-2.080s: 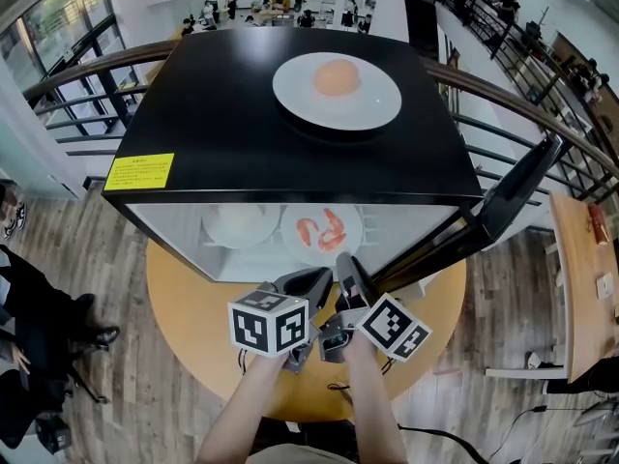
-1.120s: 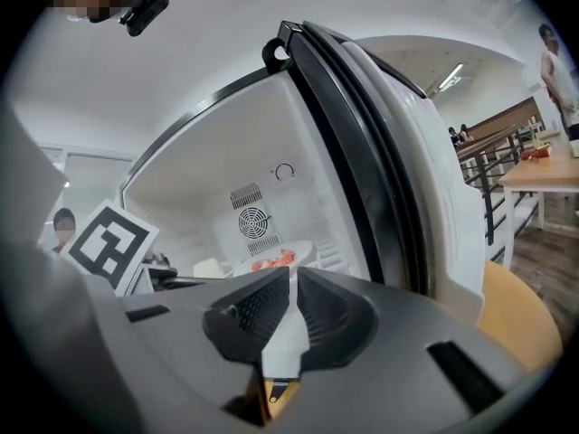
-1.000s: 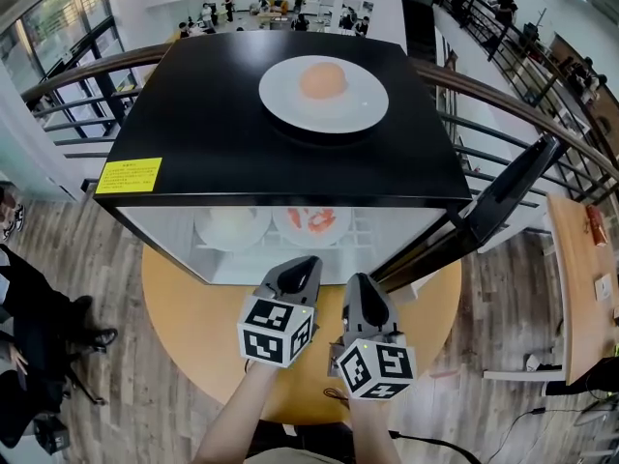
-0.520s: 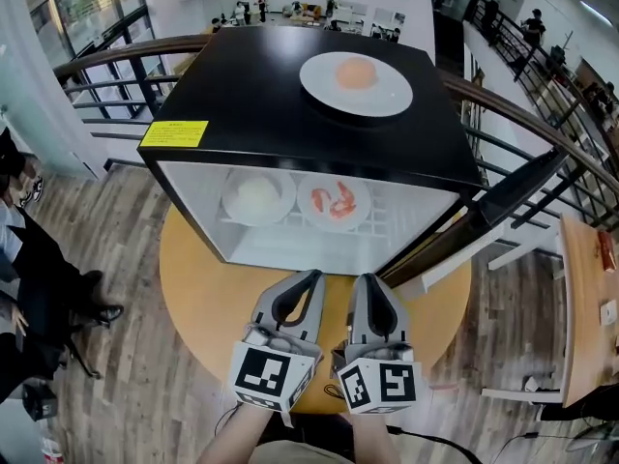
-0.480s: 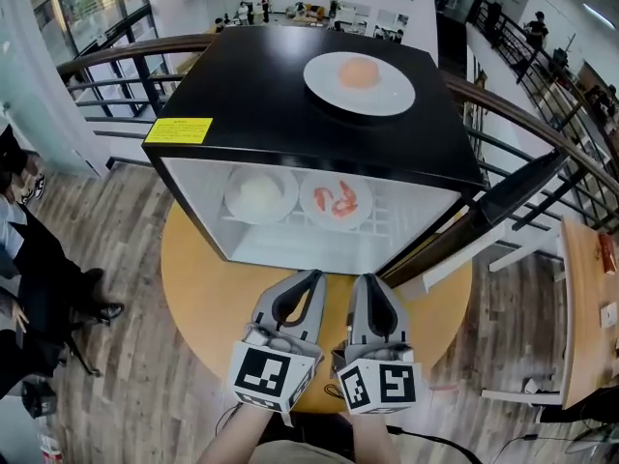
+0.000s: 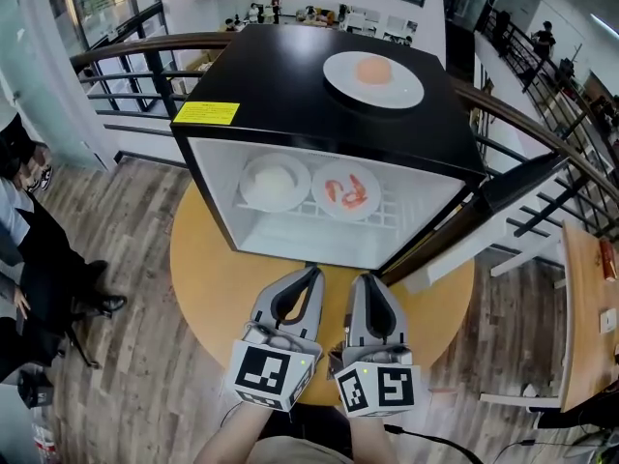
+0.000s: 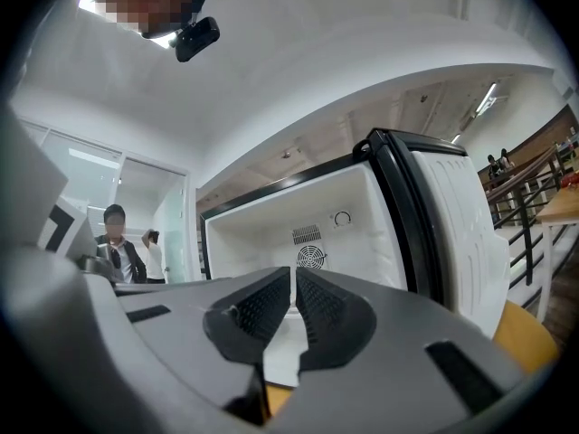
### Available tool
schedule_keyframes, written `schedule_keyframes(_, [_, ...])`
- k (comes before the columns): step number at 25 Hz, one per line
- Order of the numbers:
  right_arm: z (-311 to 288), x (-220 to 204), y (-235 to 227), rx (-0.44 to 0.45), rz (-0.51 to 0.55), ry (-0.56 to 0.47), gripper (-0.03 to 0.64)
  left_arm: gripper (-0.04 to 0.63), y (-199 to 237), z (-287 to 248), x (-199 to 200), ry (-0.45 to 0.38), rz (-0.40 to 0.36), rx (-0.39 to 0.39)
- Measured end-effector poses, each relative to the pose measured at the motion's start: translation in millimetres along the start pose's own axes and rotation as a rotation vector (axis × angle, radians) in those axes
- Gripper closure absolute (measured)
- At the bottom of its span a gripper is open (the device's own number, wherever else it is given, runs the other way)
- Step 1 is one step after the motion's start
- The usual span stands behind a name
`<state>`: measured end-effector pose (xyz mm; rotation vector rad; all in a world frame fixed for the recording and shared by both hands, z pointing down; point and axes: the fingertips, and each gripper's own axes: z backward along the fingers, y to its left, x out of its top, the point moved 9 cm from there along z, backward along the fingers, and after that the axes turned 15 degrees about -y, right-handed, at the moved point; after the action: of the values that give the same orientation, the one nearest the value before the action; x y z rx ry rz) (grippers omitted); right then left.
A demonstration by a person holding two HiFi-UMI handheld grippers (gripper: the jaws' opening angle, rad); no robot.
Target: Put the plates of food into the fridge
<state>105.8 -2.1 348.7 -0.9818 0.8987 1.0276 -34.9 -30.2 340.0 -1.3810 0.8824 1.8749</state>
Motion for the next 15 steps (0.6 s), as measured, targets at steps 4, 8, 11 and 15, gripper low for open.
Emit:
schedule_keyframes(4, [-3, 2, 8, -0.006, -0.021, -0.004, 0.588, 0.588, 8, 2, 4, 0.020, 0.012, -0.014])
schedule_keyframes(8, [-18, 24, 1, 0.015, -0.186, -0.016, 0.588, 0.588, 24, -4, 21, 0.035, 0.105, -0.049])
schedule_keyframes(11, [-41, 67, -4, 0.101, -0.334, -0.019, 0.586, 0.588, 48, -8, 63, -0.009, 0.270, -0.077])
schedule_keyframes(15, [-90, 137, -15, 0.290, -0.462, 0.052, 0.586, 0.588, 78, -30, 143, -0.034, 0.411, -0.233])
